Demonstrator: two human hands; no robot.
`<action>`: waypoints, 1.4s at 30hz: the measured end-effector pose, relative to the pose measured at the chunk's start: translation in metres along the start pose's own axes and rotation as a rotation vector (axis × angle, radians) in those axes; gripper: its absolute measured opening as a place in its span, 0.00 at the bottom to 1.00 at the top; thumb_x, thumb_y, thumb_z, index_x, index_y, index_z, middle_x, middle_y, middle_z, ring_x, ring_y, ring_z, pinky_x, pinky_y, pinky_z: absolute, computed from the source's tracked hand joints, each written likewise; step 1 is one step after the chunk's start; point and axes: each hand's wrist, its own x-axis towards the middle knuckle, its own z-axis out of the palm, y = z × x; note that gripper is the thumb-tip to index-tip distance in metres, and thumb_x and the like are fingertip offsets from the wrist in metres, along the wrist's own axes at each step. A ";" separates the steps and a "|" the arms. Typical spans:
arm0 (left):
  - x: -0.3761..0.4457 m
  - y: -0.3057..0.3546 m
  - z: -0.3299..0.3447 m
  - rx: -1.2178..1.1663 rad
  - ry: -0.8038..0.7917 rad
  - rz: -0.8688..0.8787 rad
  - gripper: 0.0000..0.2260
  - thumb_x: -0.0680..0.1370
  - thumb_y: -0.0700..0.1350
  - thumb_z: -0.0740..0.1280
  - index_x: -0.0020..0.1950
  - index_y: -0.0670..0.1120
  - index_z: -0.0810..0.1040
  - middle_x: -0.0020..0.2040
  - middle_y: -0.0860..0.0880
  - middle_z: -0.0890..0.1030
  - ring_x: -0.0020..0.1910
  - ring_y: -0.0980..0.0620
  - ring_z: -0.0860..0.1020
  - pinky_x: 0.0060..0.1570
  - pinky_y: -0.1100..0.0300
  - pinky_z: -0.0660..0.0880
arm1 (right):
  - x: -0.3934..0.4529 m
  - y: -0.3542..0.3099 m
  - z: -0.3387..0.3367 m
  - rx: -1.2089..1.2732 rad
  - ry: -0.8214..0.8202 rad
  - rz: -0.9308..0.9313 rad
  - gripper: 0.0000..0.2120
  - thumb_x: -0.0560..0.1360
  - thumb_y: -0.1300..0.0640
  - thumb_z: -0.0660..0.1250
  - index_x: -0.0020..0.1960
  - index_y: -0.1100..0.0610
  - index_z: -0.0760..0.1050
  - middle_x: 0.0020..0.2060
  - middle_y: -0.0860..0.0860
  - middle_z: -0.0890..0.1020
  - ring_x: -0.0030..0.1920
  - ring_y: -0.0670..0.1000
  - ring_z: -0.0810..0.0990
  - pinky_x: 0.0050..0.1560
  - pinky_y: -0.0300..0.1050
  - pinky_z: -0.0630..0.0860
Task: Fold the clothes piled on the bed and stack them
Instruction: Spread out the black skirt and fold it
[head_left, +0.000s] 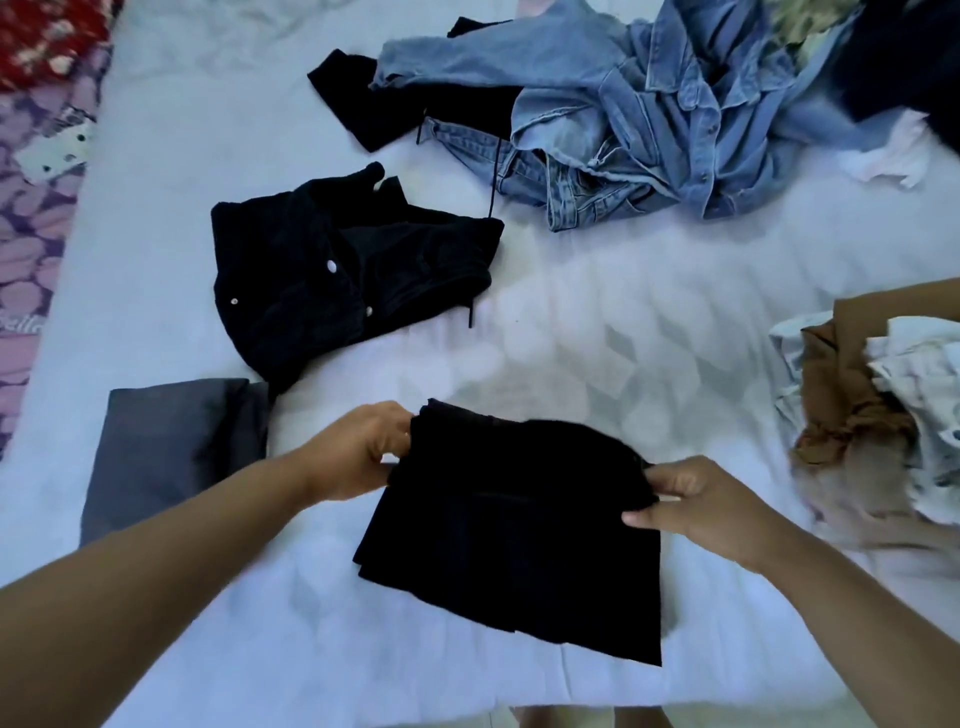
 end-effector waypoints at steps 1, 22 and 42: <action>-0.012 -0.006 0.013 0.058 -0.028 -0.006 0.04 0.71 0.44 0.69 0.38 0.53 0.76 0.42 0.63 0.75 0.41 0.66 0.71 0.39 0.69 0.67 | -0.005 0.010 0.006 -0.036 -0.027 0.023 0.22 0.68 0.75 0.71 0.40 0.46 0.83 0.39 0.42 0.85 0.44 0.36 0.81 0.47 0.28 0.72; -0.034 0.010 0.163 0.512 -0.059 -0.274 0.33 0.76 0.70 0.46 0.78 0.56 0.49 0.75 0.48 0.64 0.74 0.47 0.56 0.67 0.45 0.55 | -0.001 0.106 0.089 -1.178 0.128 -0.250 0.30 0.81 0.42 0.39 0.54 0.43 0.81 0.62 0.49 0.79 0.65 0.50 0.68 0.67 0.54 0.55; -0.027 0.028 0.120 -0.769 0.163 -0.813 0.35 0.73 0.40 0.72 0.70 0.67 0.61 0.68 0.56 0.71 0.61 0.57 0.75 0.59 0.63 0.74 | -0.009 0.060 0.104 -0.029 0.457 0.372 0.20 0.73 0.65 0.65 0.62 0.53 0.68 0.40 0.48 0.80 0.38 0.47 0.80 0.34 0.37 0.73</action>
